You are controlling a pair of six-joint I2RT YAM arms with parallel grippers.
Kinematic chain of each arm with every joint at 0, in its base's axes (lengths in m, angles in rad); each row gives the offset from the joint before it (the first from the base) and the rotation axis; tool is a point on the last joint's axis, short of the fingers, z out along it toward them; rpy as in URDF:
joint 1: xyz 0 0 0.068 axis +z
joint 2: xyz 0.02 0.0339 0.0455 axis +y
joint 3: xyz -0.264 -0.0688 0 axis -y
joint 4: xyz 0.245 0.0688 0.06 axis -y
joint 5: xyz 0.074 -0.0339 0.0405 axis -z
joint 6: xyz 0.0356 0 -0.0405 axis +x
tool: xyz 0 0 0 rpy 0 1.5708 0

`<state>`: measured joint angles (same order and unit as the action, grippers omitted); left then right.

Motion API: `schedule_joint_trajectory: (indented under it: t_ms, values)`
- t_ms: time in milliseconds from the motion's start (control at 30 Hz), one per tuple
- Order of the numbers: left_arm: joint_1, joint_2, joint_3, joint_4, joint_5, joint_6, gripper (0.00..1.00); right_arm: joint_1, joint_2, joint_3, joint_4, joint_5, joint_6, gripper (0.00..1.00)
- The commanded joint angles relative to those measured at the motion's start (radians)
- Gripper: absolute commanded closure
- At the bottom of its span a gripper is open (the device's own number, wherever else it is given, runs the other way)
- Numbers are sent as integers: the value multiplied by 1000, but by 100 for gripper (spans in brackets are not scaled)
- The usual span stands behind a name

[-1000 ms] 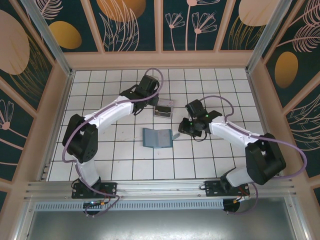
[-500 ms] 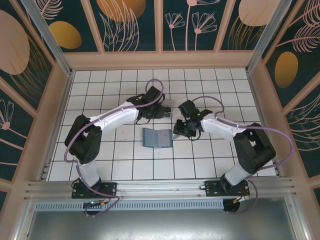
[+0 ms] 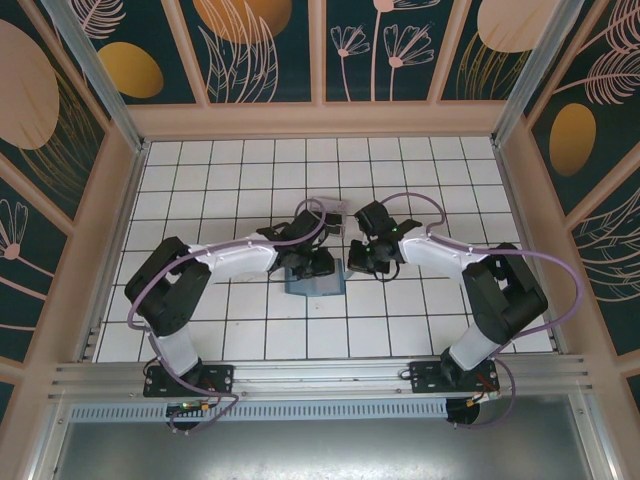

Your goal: Take the credit cards out of the card holder

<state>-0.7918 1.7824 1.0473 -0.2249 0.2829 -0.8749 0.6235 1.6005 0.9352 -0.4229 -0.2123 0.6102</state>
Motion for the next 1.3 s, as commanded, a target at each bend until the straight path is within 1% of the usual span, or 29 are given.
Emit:
schedule_joint_trajectory:
  t_ms: [0, 100, 367, 533, 833, 1100, 1267]
  values:
    - [-3, -18, -31, 121, 96, -65, 80, 16, 10, -9, 14, -12, 8, 96]
    - [-4, 0, -26, 132, 105, -70, 81, 23, 13, -7, 13, -10, 14, 97]
    - [-5, 51, -7, 110, 98, -60, 82, 31, 9, 2, 1, -3, 22, 97]
    - [-8, 84, 18, 41, 66, -30, 81, 31, 4, 5, -3, 2, 23, 97]
    - [-24, 86, 64, -179, -118, 45, 79, 32, -1, 4, -4, 8, 23, 97]
    - [-27, 51, 43, -295, -225, 64, 77, 31, -7, 8, -7, 11, 20, 97]
    - [-28, 31, 67, -375, -301, 75, 75, 31, -7, 11, -7, 12, 20, 97]
